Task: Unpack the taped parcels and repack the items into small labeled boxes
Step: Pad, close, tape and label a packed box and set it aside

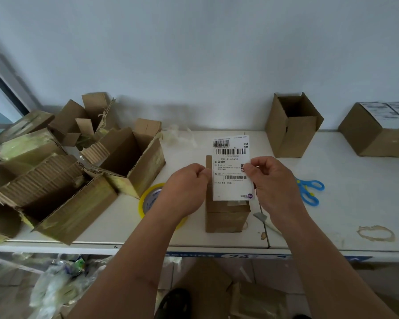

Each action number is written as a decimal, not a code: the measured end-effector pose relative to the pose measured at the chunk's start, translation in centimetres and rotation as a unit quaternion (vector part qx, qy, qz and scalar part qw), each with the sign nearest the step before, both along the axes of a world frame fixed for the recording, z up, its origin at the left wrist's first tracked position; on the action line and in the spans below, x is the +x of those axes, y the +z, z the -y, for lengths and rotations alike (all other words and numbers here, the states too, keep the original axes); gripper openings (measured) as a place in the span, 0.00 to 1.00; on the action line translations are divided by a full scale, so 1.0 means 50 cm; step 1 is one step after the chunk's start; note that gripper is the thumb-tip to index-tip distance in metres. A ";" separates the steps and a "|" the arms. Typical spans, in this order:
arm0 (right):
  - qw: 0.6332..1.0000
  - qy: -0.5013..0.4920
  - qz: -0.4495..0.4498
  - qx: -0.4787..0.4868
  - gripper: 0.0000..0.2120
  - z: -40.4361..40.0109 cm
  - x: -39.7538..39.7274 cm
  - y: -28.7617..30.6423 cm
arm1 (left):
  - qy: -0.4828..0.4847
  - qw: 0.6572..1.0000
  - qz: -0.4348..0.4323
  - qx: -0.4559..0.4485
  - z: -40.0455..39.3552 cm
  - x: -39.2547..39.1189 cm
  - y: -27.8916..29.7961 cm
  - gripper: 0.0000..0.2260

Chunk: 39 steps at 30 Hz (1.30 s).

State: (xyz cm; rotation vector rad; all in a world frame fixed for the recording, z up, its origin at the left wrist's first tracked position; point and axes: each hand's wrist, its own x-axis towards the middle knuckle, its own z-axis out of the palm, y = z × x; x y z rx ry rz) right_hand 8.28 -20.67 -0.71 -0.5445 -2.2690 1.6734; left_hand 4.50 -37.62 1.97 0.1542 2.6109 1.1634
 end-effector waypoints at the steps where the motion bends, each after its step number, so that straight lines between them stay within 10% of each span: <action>1: 1.000 0.000 -0.005 -0.001 0.03 0.000 0.001 0.002 | 0.000 1.000 0.001 0.000 0.000 0.000 0.000 0.14; 25: 1.000 0.010 -0.006 0.005 0.03 -0.007 0.001 0.007 | -0.001 1.000 -0.012 0.021 -0.005 0.000 0.003 0.15; 39: 0.994 0.082 0.039 -0.055 0.04 -0.017 0.017 0.029 | 0.095 0.977 -0.001 0.193 -0.008 -0.024 0.004 0.10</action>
